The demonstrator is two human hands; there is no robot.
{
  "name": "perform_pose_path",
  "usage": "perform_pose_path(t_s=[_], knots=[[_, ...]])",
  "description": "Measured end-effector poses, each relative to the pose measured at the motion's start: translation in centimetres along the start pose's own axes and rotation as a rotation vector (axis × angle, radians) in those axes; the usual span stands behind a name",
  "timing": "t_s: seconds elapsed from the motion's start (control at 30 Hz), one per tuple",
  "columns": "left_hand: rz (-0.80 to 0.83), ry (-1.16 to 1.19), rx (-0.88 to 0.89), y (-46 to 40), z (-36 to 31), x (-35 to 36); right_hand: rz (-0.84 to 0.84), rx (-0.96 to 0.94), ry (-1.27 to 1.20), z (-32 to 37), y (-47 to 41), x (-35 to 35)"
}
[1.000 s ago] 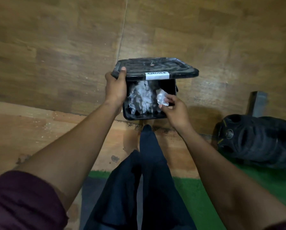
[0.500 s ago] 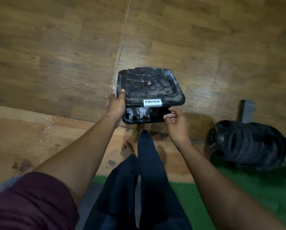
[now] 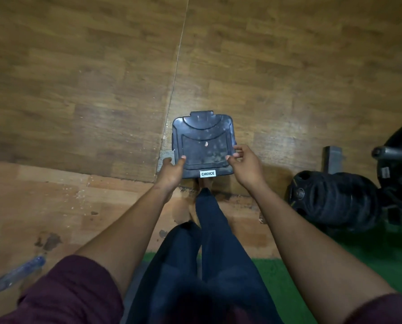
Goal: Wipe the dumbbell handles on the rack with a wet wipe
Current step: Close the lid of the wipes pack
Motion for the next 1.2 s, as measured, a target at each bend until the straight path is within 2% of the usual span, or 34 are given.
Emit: perform_pose_path(t_s=[0.2,0.37,0.6,0.83,1.2], knots=[[-0.086,-0.332,0.185,5.9,-1.1,-1.6,0.016,-0.047,0.063,2.2,2.2,-2.2],[-0.193,-0.631,0.386,11.9,-4.6,-1.4,0.006,-0.100,0.133,3.6,4.7,-5.7],[-0.234,-0.806,0.631,19.4,-11.1,1.8,-0.049,-0.181,0.293,4.9,8.4,-14.2],[-0.234,-0.918,0.850,30.1,-15.9,10.2,-0.200,-0.274,0.430,4.1,13.7,-27.0],[-0.165,-1.066,1.116,47.8,-15.9,27.4,-0.482,-0.254,0.372,-3.5,26.1,-47.1]])
Point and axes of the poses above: each hand's wrist, its own y-axis away from the middle knuckle, its own x-axis out of the palm, z = x × y, the point moved 9 cm from there along -y, towards the middle knuckle, and after that the axes turned 10 degrees about -x, right-handed, at the moved point
